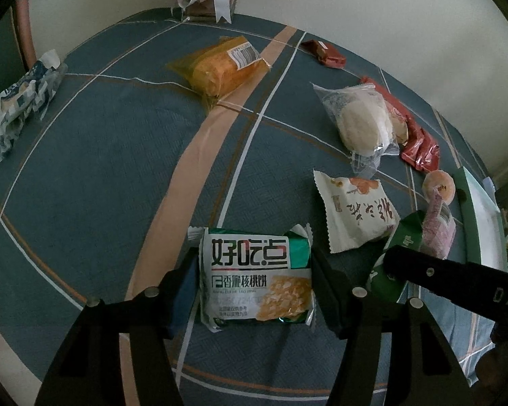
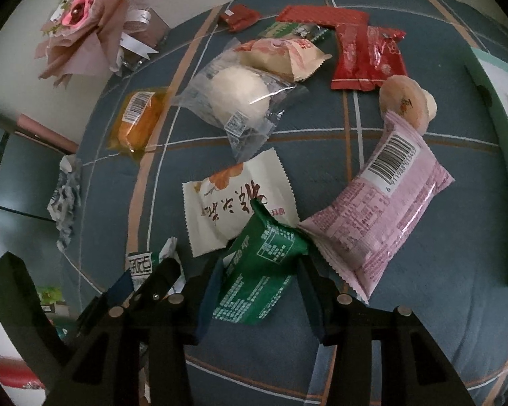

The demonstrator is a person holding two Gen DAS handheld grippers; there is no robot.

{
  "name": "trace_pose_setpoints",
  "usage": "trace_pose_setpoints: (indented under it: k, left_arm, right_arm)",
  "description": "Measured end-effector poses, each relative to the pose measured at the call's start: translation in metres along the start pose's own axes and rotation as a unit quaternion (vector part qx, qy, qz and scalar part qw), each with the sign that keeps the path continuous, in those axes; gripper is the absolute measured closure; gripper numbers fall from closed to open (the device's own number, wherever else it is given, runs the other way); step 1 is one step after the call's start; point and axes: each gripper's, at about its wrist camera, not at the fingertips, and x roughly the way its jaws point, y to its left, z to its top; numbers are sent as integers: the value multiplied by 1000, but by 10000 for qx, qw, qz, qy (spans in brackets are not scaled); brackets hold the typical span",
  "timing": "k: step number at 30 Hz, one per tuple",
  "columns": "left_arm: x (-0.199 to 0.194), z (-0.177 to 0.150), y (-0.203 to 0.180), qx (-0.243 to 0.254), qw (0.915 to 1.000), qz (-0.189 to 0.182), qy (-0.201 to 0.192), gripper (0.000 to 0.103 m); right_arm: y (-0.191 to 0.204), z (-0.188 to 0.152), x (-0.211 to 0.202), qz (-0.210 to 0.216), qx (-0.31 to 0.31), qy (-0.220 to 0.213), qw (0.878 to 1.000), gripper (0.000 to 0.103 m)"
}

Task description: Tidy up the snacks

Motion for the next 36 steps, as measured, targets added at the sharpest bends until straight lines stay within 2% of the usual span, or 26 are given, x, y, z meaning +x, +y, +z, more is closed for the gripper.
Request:
trace_pose_setpoints:
  k: [4, 10, 17, 20, 36]
  left_arm:
    - [0, -1, -1, -19, 10000, -14, 11, 38]
    - [0, -1, 0, -17, 10000, -6, 28, 38]
    - [0, -1, 1, -26, 10000, -22, 13, 38]
    - [-1, -2, 1, -33, 10000, -16, -4, 39]
    - [-18, 3, -4, -22, 10000, 51, -17, 41]
  right_arm:
    - [0, 0, 4, -4, 21, 13, 10000, 50]
    - [-1, -2, 15, -15, 92, 158, 9998, 50]
    - [4, -1, 15, -102, 73, 131, 9998, 56]
    - [5, -2, 11, -187, 27, 99, 9998, 59]
    - [1, -1, -22, -222, 236, -41, 9995, 59]
